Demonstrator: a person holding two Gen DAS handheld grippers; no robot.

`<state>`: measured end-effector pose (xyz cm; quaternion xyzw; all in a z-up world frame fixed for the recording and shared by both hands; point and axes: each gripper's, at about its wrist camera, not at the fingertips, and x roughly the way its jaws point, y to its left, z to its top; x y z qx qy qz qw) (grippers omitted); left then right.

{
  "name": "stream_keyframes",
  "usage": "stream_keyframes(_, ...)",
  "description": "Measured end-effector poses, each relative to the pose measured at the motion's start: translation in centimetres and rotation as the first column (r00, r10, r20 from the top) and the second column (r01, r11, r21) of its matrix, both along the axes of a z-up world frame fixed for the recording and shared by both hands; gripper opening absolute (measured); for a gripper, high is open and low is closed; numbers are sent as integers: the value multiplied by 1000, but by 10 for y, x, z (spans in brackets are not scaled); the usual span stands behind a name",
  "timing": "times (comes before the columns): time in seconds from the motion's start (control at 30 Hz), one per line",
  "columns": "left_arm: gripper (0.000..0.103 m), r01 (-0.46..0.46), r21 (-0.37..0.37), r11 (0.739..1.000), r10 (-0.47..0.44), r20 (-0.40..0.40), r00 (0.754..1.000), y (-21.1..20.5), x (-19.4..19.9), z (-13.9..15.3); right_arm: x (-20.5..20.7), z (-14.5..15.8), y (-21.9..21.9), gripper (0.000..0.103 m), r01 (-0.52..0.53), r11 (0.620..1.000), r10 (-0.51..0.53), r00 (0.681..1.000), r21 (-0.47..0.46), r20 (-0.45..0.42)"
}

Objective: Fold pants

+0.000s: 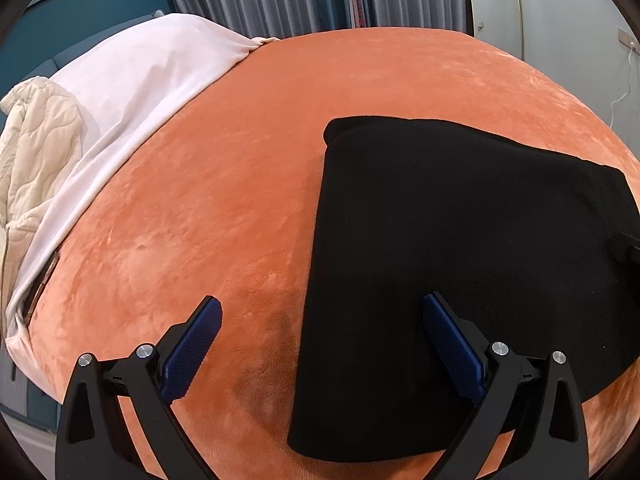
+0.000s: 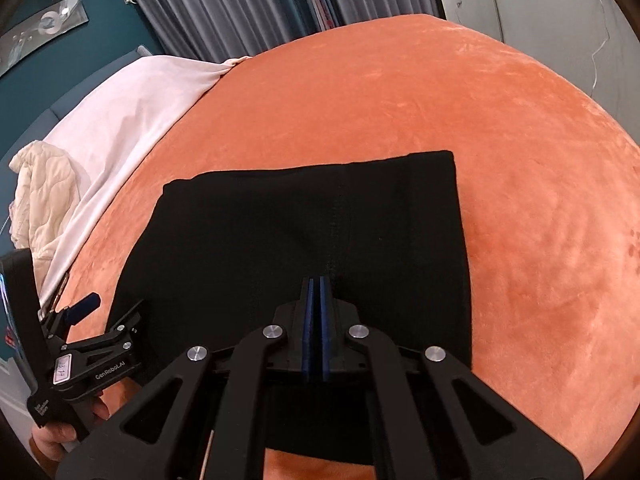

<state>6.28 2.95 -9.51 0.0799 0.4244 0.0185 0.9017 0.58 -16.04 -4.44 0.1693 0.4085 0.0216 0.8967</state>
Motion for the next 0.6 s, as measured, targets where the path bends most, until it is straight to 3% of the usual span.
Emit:
stream_keyframes(0.13,98,3,-7,1000,-4,-13,1000,1,1,1,2,12,11,6,-2,1000,2,1000,-2,4)
stream_keyframes(0.3,98,2,-50,999,-5,-43,999,5,5,0,11,25,38,6,-94,996,94,995,-11,29)
stream_keyframes(0.6,98,15,-106,994,-25,-88,996,12,12,-3,75,30,100,6,-243,969,244,969,-52,23)
